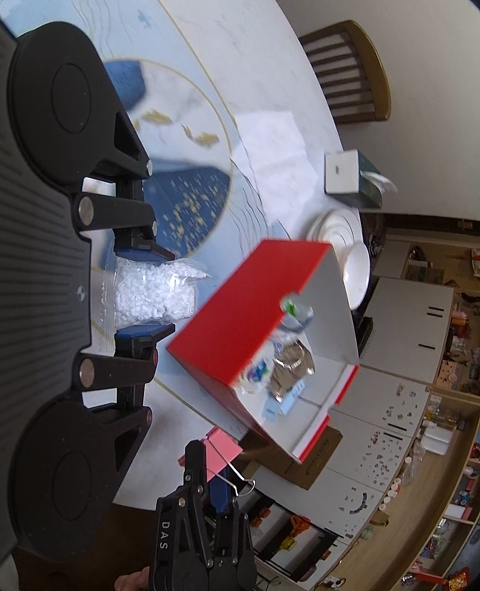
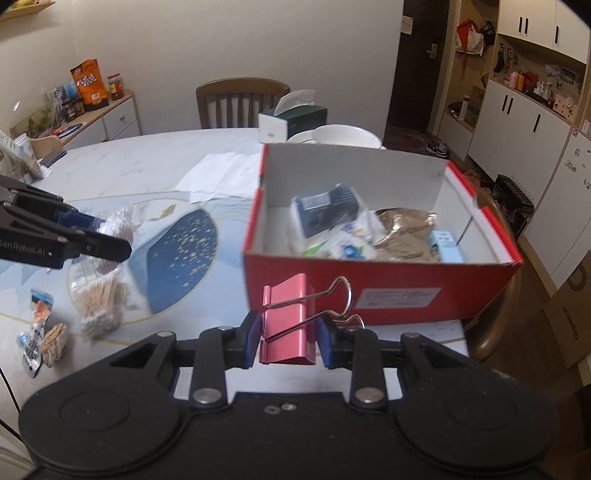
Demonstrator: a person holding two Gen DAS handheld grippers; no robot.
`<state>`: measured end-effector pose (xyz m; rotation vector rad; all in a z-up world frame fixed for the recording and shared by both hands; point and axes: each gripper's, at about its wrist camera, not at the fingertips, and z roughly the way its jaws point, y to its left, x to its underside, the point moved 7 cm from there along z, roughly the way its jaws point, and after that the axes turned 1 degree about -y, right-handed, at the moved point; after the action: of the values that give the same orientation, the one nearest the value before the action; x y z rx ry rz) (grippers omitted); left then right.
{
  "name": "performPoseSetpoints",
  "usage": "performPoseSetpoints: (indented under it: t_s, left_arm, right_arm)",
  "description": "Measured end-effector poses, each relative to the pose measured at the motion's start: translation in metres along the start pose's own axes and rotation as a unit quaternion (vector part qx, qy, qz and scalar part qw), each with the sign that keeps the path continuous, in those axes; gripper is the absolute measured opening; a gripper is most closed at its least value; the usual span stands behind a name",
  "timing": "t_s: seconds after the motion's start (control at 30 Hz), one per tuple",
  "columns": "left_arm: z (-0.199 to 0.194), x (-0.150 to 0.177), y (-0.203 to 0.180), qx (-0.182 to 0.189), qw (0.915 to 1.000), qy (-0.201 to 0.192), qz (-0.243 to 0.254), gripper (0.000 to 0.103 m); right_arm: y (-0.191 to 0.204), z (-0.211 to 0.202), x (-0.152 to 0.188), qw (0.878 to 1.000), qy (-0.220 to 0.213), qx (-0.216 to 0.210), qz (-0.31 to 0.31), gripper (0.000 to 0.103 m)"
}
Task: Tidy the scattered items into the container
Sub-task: 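Carry the cotton-pad bag and pink binder clip with both grippers to the red box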
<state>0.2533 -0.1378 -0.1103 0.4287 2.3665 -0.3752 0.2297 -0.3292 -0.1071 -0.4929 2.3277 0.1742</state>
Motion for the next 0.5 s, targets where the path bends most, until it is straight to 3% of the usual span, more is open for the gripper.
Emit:
performPoseSetpoints:
  t_s: [0.5]
  left_arm:
    - [0.04, -0.043, -0.059, 0.024, 0.9994, -0.009, 0.021, 0.032]
  right_arm:
    - [-0.07, -0.002, -0.022, 1.0, -0.017, 0.015, -0.001, 0.031]
